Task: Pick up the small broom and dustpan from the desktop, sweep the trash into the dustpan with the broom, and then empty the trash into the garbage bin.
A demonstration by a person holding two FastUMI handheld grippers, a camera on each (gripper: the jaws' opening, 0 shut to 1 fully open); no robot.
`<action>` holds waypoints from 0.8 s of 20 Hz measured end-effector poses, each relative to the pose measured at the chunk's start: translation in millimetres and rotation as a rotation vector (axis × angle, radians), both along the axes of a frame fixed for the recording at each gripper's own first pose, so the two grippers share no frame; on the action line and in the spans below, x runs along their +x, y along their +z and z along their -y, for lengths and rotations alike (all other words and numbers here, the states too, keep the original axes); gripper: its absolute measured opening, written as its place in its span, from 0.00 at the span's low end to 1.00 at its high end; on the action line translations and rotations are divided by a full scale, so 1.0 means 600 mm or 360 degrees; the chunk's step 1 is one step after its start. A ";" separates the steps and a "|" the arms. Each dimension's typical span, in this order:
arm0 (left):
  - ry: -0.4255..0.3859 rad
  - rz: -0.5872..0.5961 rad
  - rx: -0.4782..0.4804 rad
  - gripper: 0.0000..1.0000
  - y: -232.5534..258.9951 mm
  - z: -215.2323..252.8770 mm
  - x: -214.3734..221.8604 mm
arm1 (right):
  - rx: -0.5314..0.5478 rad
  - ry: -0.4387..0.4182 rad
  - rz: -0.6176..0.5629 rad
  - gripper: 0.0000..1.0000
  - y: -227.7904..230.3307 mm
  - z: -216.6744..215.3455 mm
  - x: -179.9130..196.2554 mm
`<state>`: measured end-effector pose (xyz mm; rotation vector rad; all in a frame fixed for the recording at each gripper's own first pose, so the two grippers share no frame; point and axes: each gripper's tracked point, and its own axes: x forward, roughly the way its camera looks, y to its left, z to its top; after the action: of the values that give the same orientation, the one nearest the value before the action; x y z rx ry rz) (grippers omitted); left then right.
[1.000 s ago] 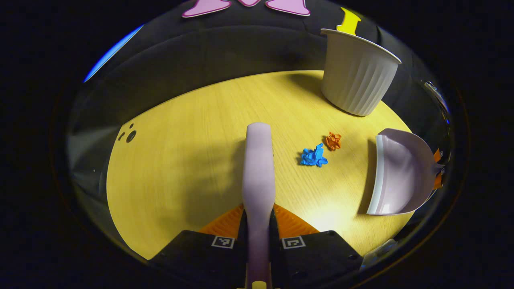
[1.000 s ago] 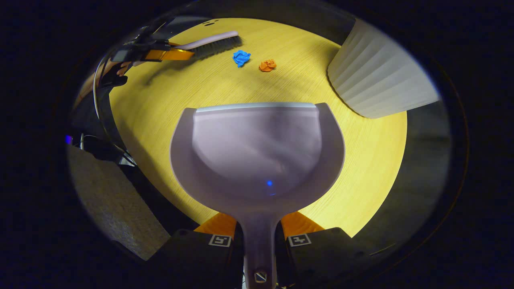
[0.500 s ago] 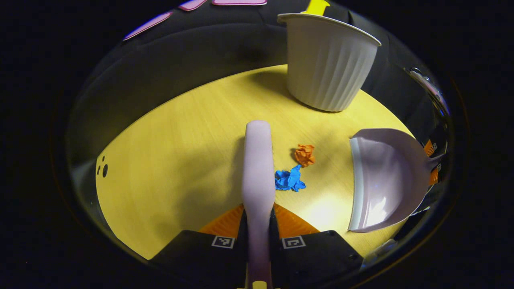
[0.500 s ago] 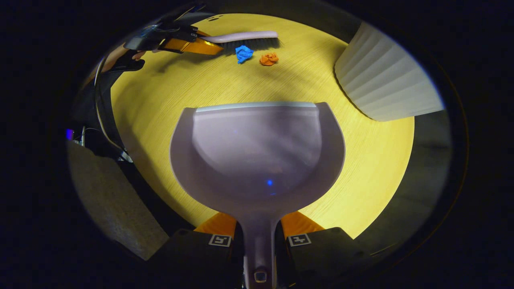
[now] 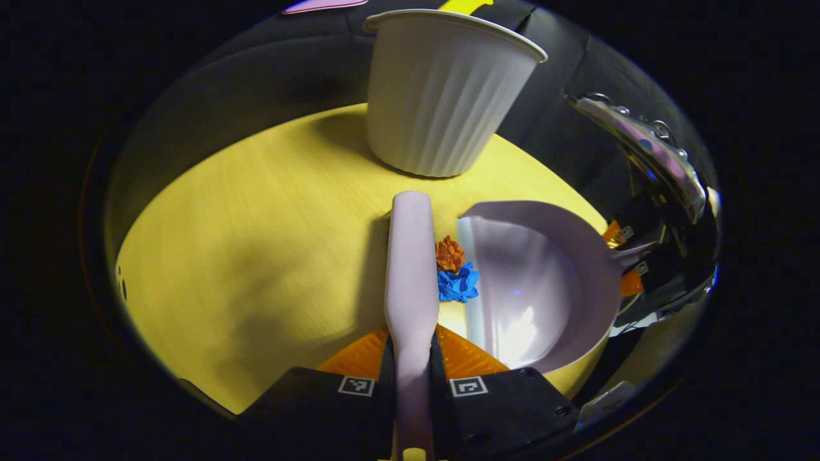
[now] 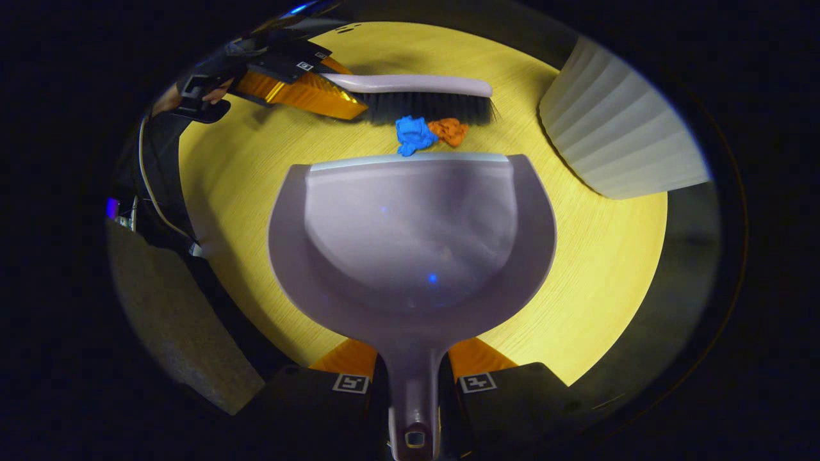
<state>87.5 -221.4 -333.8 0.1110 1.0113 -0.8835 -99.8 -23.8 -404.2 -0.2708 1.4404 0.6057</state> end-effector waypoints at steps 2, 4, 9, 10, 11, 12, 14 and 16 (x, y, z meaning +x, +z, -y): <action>-0.0052 -0.0045 -0.0029 0.28 0.005 0.021 -0.015 | 0.0017 -0.0011 0.0034 0.36 -0.004 -0.002 -0.001; -0.0035 -0.0065 -0.0059 0.28 0.012 0.027 -0.020 | 0.0081 -0.0089 0.0102 0.36 -0.003 -0.016 0.003; 0.0119 -0.0008 -0.0117 0.28 0.037 0.035 -0.007 | 0.0141 -0.0292 0.0246 0.36 -0.008 -0.045 -0.002; 0.0166 0.0014 -0.0139 0.28 0.046 0.036 0.001 | 0.0154 -0.0321 0.0266 0.36 -0.007 -0.049 -0.008; 0.0208 0.0043 -0.0154 0.27 0.053 0.034 0.007 | 0.0167 -0.0345 0.0285 0.36 -0.014 -0.046 -0.014; 0.0244 0.0074 -0.0157 0.27 0.057 0.031 0.009 | 0.0170 -0.0360 0.0303 0.36 -0.017 -0.045 -0.017; 0.0297 0.0144 -0.0149 0.28 0.059 0.027 0.013 | 0.0166 -0.0392 0.0332 0.31 -0.016 -0.036 -0.025; 0.0317 0.0160 -0.0164 0.28 0.053 0.024 0.016 | 0.0186 -0.0443 0.0369 0.36 -0.012 -0.038 -0.026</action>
<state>97.2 -235.9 -301.7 -0.0321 0.8651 -0.7390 -115.2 -1.0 -411.5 -0.0440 1.1880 0.4143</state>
